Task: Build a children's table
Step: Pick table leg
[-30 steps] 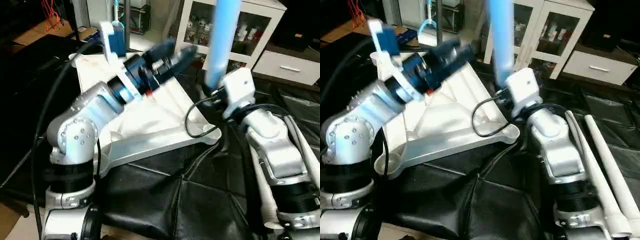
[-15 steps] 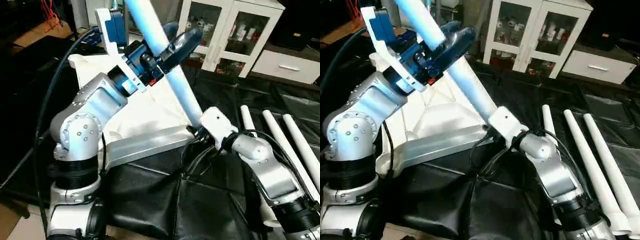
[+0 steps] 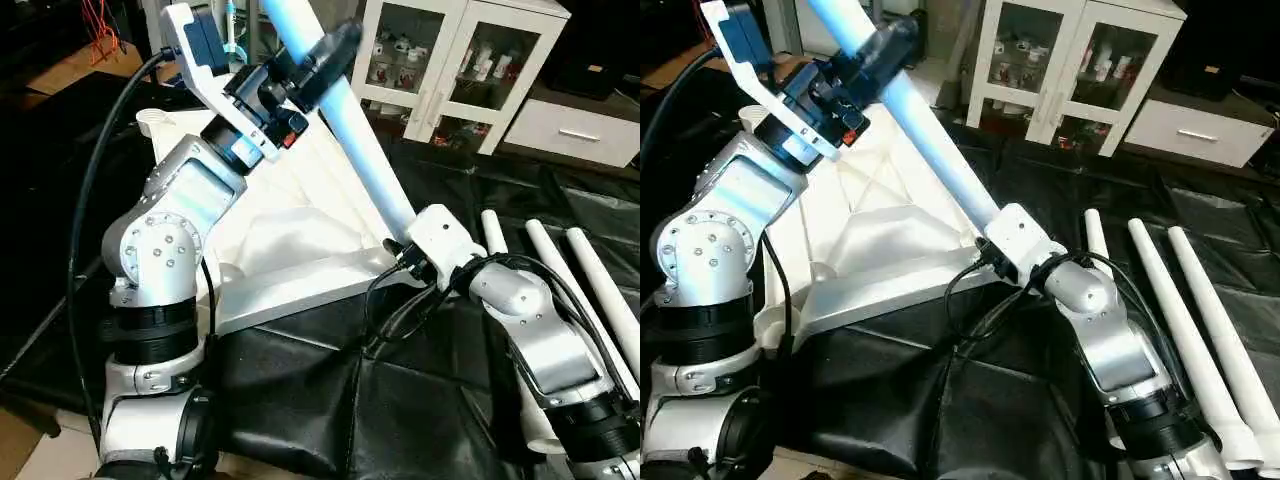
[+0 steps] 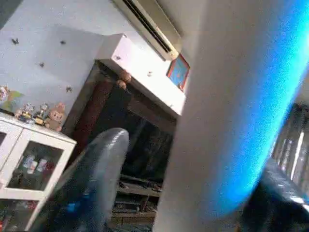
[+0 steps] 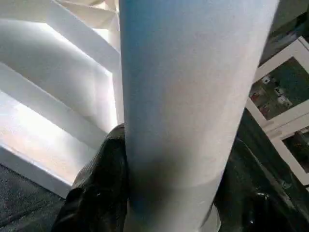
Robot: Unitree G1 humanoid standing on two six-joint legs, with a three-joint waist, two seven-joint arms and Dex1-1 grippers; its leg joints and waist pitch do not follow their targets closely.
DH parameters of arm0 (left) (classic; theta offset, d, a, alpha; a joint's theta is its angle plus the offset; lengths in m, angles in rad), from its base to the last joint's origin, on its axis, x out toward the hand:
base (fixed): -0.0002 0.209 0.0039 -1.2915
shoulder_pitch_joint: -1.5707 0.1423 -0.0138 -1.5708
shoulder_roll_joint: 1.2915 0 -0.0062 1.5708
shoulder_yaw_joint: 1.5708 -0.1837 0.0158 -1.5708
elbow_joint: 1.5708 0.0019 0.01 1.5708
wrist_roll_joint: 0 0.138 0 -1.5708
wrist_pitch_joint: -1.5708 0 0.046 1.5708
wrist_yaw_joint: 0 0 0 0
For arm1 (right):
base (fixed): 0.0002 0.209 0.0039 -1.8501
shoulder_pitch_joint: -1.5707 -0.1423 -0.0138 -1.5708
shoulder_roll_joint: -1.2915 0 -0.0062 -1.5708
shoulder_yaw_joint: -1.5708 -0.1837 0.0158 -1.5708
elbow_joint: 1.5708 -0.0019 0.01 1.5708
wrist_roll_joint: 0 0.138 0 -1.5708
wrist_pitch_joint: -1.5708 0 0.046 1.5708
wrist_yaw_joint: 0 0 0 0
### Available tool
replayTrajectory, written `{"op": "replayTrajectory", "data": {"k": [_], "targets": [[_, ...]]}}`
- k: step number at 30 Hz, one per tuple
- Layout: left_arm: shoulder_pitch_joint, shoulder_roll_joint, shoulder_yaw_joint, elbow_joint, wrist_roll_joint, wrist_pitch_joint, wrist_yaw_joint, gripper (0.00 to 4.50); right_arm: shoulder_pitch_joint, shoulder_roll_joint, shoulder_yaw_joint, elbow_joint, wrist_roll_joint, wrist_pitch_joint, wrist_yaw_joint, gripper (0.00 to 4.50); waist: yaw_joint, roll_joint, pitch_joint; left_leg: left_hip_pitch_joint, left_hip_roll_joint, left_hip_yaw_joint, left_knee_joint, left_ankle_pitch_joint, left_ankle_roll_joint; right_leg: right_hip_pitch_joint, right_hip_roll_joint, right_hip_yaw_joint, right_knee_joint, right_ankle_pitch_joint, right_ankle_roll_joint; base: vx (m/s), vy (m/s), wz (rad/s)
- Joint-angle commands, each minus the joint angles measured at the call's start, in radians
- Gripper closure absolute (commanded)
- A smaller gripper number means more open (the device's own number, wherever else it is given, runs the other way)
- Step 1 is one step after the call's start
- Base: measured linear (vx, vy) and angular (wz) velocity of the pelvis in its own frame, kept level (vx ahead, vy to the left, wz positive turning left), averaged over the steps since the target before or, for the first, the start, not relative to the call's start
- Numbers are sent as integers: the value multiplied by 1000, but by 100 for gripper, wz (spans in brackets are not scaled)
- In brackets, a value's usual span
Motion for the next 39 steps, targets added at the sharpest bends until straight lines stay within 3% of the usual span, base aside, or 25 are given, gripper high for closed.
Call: {"op": "replayTrajectory", "data": {"k": [1,2,3,4,5,6,8,9,14,15,20,23,25,26,31,39], "targets": [[-30,-6,10,21,14,-20,20,153,-28,-1,-31,-16,4,-11,-13,264,1,23,-69,15,20,-13,-66,-142,-24,55,-53,40,-60,-50,-189,0,0,0],[-31,-8,11,23,15,-26,25,159,-29,0,-33,-16,3,-12,-12,264,-2,4,-70,14,20,-11,-65,-140,-21,56,-51,40,-62,-56,-184,0,0,0],[-33,-9,12,24,11,-26,25,159,-29,1,-33,-15,2,-14,-12,264,1,15,-69,16,21,-12,-66,-138,-21,54,-54,41,-60,-63,-184,0,0,0],[-33,-8,11,24,13,-34,23,164,-30,1,-33,-14,0,-16,-13,264,1,16,-69,15,21,-13,-65,-134,-22,54,-53,41,-59,-59,-184,0,0,0],[-34,-10,14,24,9,-38,25,173,-32,2,-34,-12,-3,-20,-14,264,0,8,-69,14,21,-11,-64,-129,-19,55,-53,41,-59,-56,-181,0,0,0],[-34,-11,15,22,15,-53,25,196,-35,3,-34,-10,-8,-24,-16,264,2,13,-69,14,21,-12,-65,-125,-19,55,-54,41,-59,-58,-181,0,0,0],[-35,-27,32,13,0,-74,35,206,-38,12,-45,-12,13,-41,-7,264,1,11,-69,13,21,-11,-63,-127,-16,54,-55,42,-60,-61,-181,0,0,0],[-36,-32,38,8,0,-90,37,217,-38,18,-53,-17,27,-46,-3,208,2,18,-69,16,21,-12,-64,-129,-17,53,-55,42,-59,-58,-183,0,0,0],[-40,-38,34,-2,15,-149,32,248,-37,17,-59,-31,21,-56,-10,174,0,14,-68,14,20,-11,-64,-141,-17,54,-53,42,-61,-71,-174,0,0,0],[-45,-45,38,-5,13,-167,33,273,-39,15,-60,-29,12,-66,-20,152,0,9,-69,15,21,-11,-64,-136,-17,53,-53,41,-61,-70,-172,0,0,0],[-59,-58,55,-10,28,-239,49,311,-45,12,-61,-22,-45,-162,-85,109,0,10,-69,12,20,-11,-63,-131,-24,53,-54,41,-61,-75,-162,0,0,0],[-64,-53,67,4,42,-270,68,318,-39,43,-65,-68,-33,-256,-94,85,-3,15,-69,10,19,-13,-64,-147,-23,53,-54,41,-61,-88,-149,0,0,0],[-63,-50,71,12,35,-271,69,320,-30,57,-63,-84,-32,-258,-97,65,-5,15,-69,12,20,-13,-64,-146,-19,51,-51,41,-60,-74,-146,0,0,0],[-62,-49,70,13,34,-273,68,320,-26,59,-60,-85,-36,-249,-99,53,-4,21,-69,16,21,-13,-65,-148,-20,49,-50,40,-59,-67,-150,0,0,0],[-64,-54,68,20,28,-280,66,320,-21,53,-55,-73,-52,-260,-116,22,-1,18,-68,16,20,-12,-66,-166,-30,50,-50,41,-61,-79,-152,0,0,0],[-96,-37,122,51,-9,-308,95,321,10,70,-50,-114,-45,-336,-93,21,-3,16,-69,14,18,-13,-65,-157,-24,49,-50,41,-59,-68,-145,0,0,0]]}}
